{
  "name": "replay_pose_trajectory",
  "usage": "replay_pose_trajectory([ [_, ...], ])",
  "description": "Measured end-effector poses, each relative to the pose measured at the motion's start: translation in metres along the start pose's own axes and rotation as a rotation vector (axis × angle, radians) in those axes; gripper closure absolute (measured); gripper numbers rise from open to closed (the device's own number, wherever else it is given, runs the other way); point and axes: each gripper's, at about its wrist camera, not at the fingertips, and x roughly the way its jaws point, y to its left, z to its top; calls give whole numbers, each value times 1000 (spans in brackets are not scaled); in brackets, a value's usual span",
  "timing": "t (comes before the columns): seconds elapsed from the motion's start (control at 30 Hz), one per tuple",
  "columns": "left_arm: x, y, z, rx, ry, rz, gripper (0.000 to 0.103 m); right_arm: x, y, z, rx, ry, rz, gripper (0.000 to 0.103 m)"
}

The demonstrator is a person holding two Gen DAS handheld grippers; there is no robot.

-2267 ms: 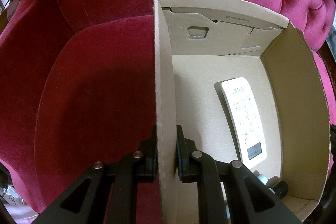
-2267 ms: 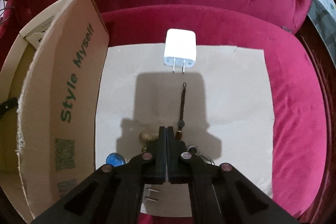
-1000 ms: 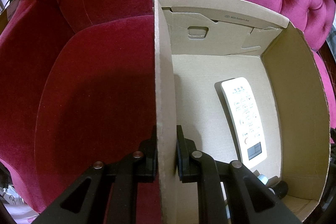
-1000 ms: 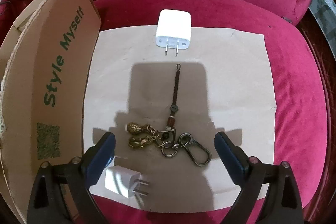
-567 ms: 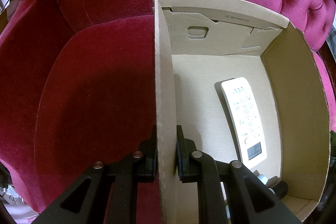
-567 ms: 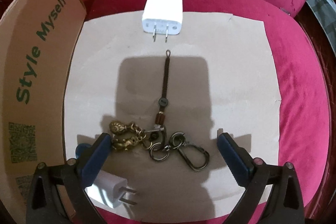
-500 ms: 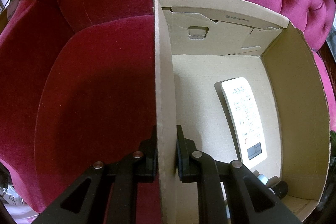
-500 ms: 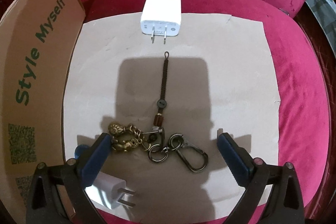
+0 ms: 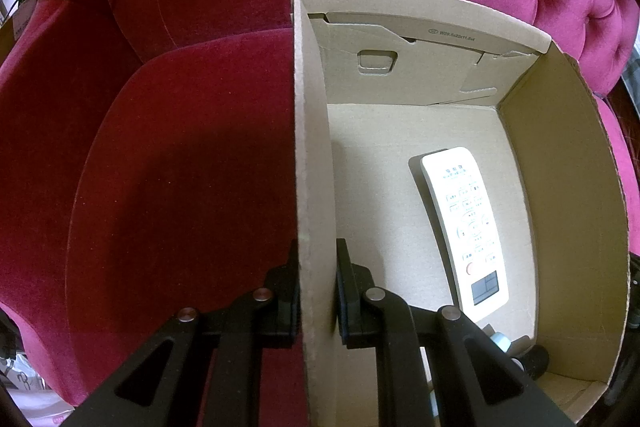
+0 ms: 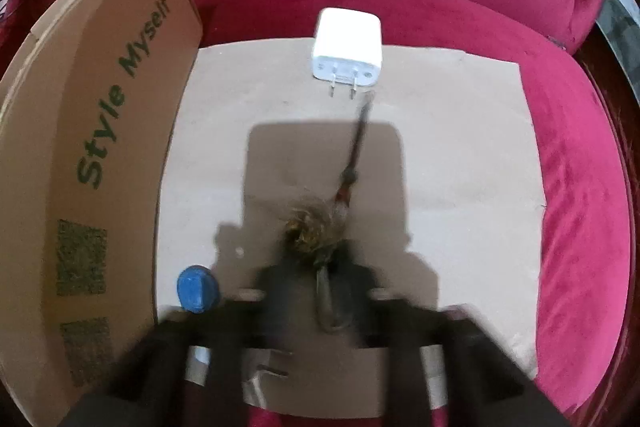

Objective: Organize rigid objects

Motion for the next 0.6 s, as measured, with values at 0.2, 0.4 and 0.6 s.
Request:
replay_pose_trajectory([
  [0.2, 0, 1, 1, -1, 1, -2, 88, -3, -7, 2, 41, 1, 24, 90],
  [0.4, 1, 1, 2, -1, 1, -1, 88, -19, -11, 6, 55, -18, 23, 89],
  [0.6, 1, 0, 2, -1, 1, -1, 88, -32, -9, 5, 62, -38, 19, 89],
])
